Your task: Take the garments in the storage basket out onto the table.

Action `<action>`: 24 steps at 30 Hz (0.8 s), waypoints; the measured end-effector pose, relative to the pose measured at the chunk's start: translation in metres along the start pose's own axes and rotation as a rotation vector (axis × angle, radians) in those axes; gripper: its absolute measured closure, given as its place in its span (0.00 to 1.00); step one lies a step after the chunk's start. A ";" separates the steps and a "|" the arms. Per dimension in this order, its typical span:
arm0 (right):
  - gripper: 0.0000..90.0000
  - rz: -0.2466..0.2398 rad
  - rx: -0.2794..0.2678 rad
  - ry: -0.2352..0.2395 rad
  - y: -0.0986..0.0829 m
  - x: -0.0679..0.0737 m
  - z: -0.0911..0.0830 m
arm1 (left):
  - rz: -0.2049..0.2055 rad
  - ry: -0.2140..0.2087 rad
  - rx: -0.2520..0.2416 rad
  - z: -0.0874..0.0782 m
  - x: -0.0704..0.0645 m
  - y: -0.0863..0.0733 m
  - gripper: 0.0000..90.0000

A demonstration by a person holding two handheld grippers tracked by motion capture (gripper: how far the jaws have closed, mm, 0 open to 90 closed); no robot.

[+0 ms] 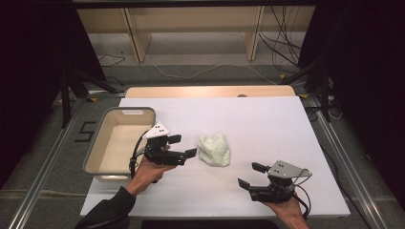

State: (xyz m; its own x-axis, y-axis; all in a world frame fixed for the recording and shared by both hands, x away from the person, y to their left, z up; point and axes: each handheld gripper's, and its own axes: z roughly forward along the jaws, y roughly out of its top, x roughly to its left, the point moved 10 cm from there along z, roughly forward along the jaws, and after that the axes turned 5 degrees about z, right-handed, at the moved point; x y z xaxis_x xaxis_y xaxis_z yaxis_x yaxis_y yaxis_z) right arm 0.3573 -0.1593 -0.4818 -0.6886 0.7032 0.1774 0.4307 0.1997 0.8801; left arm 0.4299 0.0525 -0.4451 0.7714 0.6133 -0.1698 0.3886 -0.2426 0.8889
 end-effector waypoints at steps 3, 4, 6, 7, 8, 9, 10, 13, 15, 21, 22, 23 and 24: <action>0.27 0.001 0.000 0.000 0.000 0.000 0.000 | 0.008 -0.006 0.000 -0.002 -0.002 -0.004 0.16; 0.27 0.001 0.001 0.000 0.000 0.000 0.000 | 0.012 -0.005 -0.001 -0.003 -0.003 -0.005 0.16; 0.27 0.002 0.002 -0.001 0.000 0.000 0.000 | 0.022 -0.006 0.000 -0.005 -0.005 -0.007 0.16; 0.27 0.002 0.002 -0.001 0.000 0.000 0.000 | 0.023 -0.007 -0.004 -0.006 -0.006 -0.008 0.16; 0.27 0.002 0.001 -0.001 0.000 0.000 0.000 | 0.023 -0.009 -0.006 -0.007 -0.006 -0.009 0.16; 0.27 0.002 0.001 -0.001 0.000 0.000 0.000 | 0.022 -0.010 -0.009 -0.009 -0.006 -0.009 0.16; 0.27 0.002 0.001 -0.001 0.000 0.000 0.000 | 0.024 -0.012 -0.011 -0.010 -0.007 -0.010 0.16; 0.27 -0.001 -0.001 0.000 0.000 0.000 0.000 | 0.033 -0.013 -0.011 -0.012 -0.008 -0.014 0.16; 0.27 0.002 -0.003 0.000 0.000 0.000 0.000 | 0.039 -0.015 -0.009 -0.014 -0.010 -0.016 0.16; 0.27 0.005 -0.004 -0.003 0.000 -0.001 0.000 | 0.069 -0.022 -0.007 -0.021 -0.014 -0.023 0.16; 0.27 0.003 -0.004 -0.003 0.000 -0.001 -0.001 | 0.074 -0.024 -0.008 -0.022 -0.015 -0.024 0.16; 0.27 0.003 -0.004 -0.004 0.000 -0.001 -0.001 | 0.076 -0.025 -0.011 -0.023 -0.016 -0.025 0.16; 0.27 0.001 -0.004 -0.004 0.000 -0.001 -0.001 | 0.075 -0.028 -0.013 -0.024 -0.016 -0.026 0.16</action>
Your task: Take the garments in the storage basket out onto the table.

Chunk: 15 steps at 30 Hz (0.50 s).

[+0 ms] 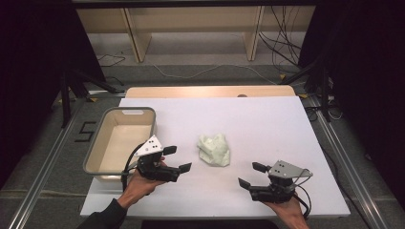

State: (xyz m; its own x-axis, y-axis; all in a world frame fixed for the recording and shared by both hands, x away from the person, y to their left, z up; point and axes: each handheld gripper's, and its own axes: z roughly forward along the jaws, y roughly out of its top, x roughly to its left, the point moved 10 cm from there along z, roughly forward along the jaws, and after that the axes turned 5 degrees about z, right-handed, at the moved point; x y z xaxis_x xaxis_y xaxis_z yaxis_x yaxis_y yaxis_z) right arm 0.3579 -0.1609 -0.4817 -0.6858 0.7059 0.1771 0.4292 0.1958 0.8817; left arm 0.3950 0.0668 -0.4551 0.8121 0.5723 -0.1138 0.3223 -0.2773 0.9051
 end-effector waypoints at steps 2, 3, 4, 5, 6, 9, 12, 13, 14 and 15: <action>0.27 0.000 -0.001 -0.002 0.000 0.000 0.000 | 0.005 -0.001 0.001 -0.002 -0.002 -0.002 0.16; 0.27 -0.001 -0.001 -0.002 0.000 -0.001 0.000 | 0.013 0.003 0.002 -0.003 -0.002 -0.003 0.16; 0.27 0.001 -0.002 -0.003 0.000 -0.001 0.000 | 0.017 0.002 0.003 -0.004 -0.003 -0.004 0.16; 0.27 0.001 -0.002 -0.003 0.000 -0.001 0.000 | 0.014 0.001 0.000 -0.004 -0.003 -0.004 0.16; 0.27 0.001 -0.002 -0.004 0.000 -0.001 0.000 | 0.011 0.001 -0.002 -0.005 -0.003 -0.005 0.16; 0.27 0.002 -0.005 -0.005 0.000 -0.002 -0.001 | 0.015 0.002 0.004 -0.007 -0.004 -0.007 0.15; 0.26 0.003 -0.004 -0.005 0.000 -0.001 0.000 | 0.011 0.003 0.015 -0.007 -0.003 -0.011 0.15; 0.26 0.002 -0.002 -0.005 0.000 -0.001 0.000 | 0.008 0.004 0.019 -0.008 -0.003 -0.012 0.15; 0.26 0.002 -0.002 -0.005 0.000 -0.001 0.000 | 0.004 0.005 0.021 -0.008 -0.002 -0.013 0.15; 0.25 0.002 -0.005 -0.005 0.000 -0.001 0.000 | 0.002 0.009 0.023 -0.009 -0.001 -0.014 0.14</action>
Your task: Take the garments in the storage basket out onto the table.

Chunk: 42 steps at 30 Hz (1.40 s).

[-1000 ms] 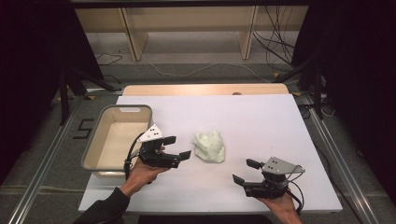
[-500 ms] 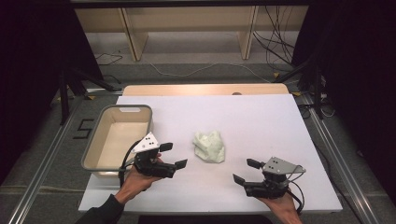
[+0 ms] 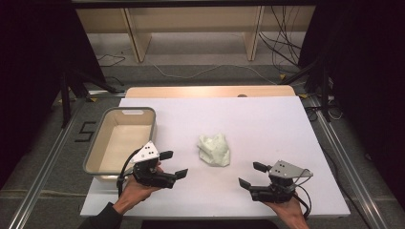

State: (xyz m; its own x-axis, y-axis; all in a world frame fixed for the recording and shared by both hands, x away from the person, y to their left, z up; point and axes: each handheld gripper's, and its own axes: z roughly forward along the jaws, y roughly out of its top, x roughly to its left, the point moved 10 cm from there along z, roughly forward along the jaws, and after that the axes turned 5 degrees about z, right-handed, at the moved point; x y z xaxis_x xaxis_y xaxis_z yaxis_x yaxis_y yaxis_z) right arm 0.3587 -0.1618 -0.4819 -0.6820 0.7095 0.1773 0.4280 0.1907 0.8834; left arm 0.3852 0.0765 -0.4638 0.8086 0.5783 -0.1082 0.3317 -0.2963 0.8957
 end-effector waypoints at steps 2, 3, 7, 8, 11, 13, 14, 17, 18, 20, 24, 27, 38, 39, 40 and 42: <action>0.24 0.002 0.000 -0.002 0.000 -0.001 0.000 | -0.003 0.005 0.002 -0.001 0.001 -0.002 0.14; 0.24 0.004 0.002 -0.004 0.000 -0.001 0.000 | -0.007 0.006 0.002 -0.002 0.001 -0.003 0.14; 0.23 0.006 0.002 -0.005 0.000 -0.001 0.000 | -0.013 0.004 0.015 -0.003 0.002 -0.007 0.14; 0.23 0.006 0.001 -0.004 0.000 -0.001 0.000 | -0.014 0.006 0.020 -0.003 0.001 -0.008 0.14; 0.22 0.010 0.002 -0.004 -0.001 -0.002 0.000 | -0.016 0.006 0.024 -0.006 0.002 -0.010 0.14; 0.21 0.012 0.003 -0.006 -0.001 -0.002 0.000 | -0.023 0.010 0.025 -0.008 0.003 -0.011 0.13; 0.21 0.012 0.004 -0.008 -0.001 -0.002 0.000 | -0.028 0.014 0.023 -0.009 0.003 -0.012 0.12; 0.21 0.013 0.004 -0.009 -0.001 -0.002 0.000 | -0.035 0.008 0.027 -0.012 0.003 -0.015 0.12; 0.21 0.013 0.004 -0.010 -0.001 -0.003 0.000 | -0.037 0.003 0.029 -0.012 0.002 -0.016 0.12; 0.21 0.014 0.005 -0.009 -0.001 -0.003 0.000 | -0.026 0.002 0.037 -0.013 -0.002 -0.019 0.12; 0.21 0.013 0.005 -0.010 -0.002 -0.004 0.000 | 0.000 0.000 0.060 -0.012 -0.007 -0.023 0.10; 0.21 0.015 0.006 -0.012 -0.002 -0.004 0.000 | 0.019 0.015 0.075 -0.009 -0.006 -0.025 0.08; 0.21 0.015 0.004 -0.012 -0.001 -0.005 0.000 | 0.018 0.021 0.057 -0.010 -0.005 -0.021 0.08; 0.21 0.018 0.004 -0.014 -0.001 -0.005 0.000 | 0.018 0.022 0.054 -0.010 -0.005 -0.021 0.08; 0.21 0.015 0.003 -0.013 -0.001 -0.005 0.000 | 0.017 0.022 0.051 -0.010 -0.004 -0.020 0.08; 0.21 0.016 0.004 -0.013 -0.001 -0.005 0.000 | 0.016 0.021 0.047 -0.010 -0.004 -0.019 0.08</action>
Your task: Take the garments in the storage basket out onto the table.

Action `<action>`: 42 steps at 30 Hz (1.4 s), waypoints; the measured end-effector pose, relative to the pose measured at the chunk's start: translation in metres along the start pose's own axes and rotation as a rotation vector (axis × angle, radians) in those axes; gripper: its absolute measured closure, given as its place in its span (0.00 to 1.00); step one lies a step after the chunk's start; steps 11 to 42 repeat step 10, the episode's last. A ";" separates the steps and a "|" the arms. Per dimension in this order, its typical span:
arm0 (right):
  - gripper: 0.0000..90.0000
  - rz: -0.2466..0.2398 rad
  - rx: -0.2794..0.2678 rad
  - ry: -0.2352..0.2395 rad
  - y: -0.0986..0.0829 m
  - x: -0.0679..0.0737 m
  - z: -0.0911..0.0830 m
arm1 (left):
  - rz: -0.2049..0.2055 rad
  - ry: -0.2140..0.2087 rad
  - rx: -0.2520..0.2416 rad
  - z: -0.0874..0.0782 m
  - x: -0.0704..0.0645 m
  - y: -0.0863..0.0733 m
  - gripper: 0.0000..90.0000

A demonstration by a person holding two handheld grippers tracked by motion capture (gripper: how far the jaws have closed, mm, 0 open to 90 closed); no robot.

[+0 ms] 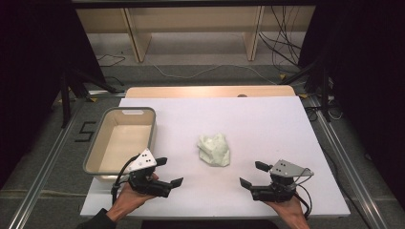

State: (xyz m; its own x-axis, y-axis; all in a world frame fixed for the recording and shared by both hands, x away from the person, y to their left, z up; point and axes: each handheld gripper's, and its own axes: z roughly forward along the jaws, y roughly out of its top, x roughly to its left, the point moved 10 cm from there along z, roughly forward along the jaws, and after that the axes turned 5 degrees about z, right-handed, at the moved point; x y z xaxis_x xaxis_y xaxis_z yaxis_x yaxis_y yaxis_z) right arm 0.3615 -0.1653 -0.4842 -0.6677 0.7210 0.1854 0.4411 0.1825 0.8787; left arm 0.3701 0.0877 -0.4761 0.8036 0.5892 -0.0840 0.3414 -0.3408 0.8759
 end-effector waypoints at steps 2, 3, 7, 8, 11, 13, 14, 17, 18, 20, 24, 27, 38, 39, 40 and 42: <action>0.21 -0.002 0.000 0.000 0.000 0.000 0.000 | -0.001 -0.003 -0.004 0.000 0.000 0.001 0.08; 0.21 -0.002 0.001 0.001 0.000 0.000 0.000 | 0.001 -0.004 -0.004 0.001 -0.001 0.001 0.08; 0.21 -0.003 0.000 0.000 0.000 0.000 0.000 | 0.005 -0.005 -0.004 0.002 -0.001 0.002 0.08; 0.21 -0.003 0.000 0.000 0.000 0.000 0.000 | 0.003 -0.004 -0.003 0.002 -0.001 0.002 0.08; 0.21 -0.001 0.001 0.000 0.000 0.000 0.000 | 0.001 -0.005 -0.003 0.002 -0.001 0.002 0.08; 0.21 -0.001 0.001 0.000 0.000 0.000 0.000 | 0.001 -0.005 -0.003 0.002 -0.001 0.002 0.08; 0.21 -0.001 0.001 0.000 0.000 0.000 0.000 | 0.001 -0.005 -0.003 0.002 -0.001 0.002 0.08; 0.21 -0.001 0.001 0.000 0.000 0.000 0.000 | 0.001 -0.005 -0.003 0.002 -0.001 0.002 0.08; 0.21 -0.001 0.001 0.000 0.000 0.000 0.000 | 0.001 -0.005 -0.003 0.002 -0.001 0.002 0.08; 0.21 -0.001 0.001 0.000 0.000 0.000 0.000 | 0.001 -0.005 -0.003 0.002 -0.001 0.002 0.08; 0.21 -0.001 0.001 0.000 0.000 0.000 0.000 | 0.001 -0.005 -0.003 0.002 -0.001 0.002 0.08; 0.21 -0.001 0.001 0.000 0.000 0.000 0.000 | 0.001 -0.005 -0.003 0.002 -0.001 0.002 0.08; 0.21 -0.001 0.001 0.000 0.000 0.000 0.000 | 0.001 -0.005 -0.003 0.002 -0.001 0.002 0.08; 0.21 -0.001 0.001 0.000 0.000 0.000 0.000 | 0.001 -0.005 -0.003 0.002 -0.001 0.002 0.08; 0.21 -0.001 0.001 0.000 0.000 0.000 0.000 | 0.001 -0.005 -0.003 0.002 -0.001 0.002 0.08; 0.21 -0.001 0.001 0.000 0.000 0.000 0.000 | 0.001 -0.005 -0.003 0.002 -0.001 0.002 0.08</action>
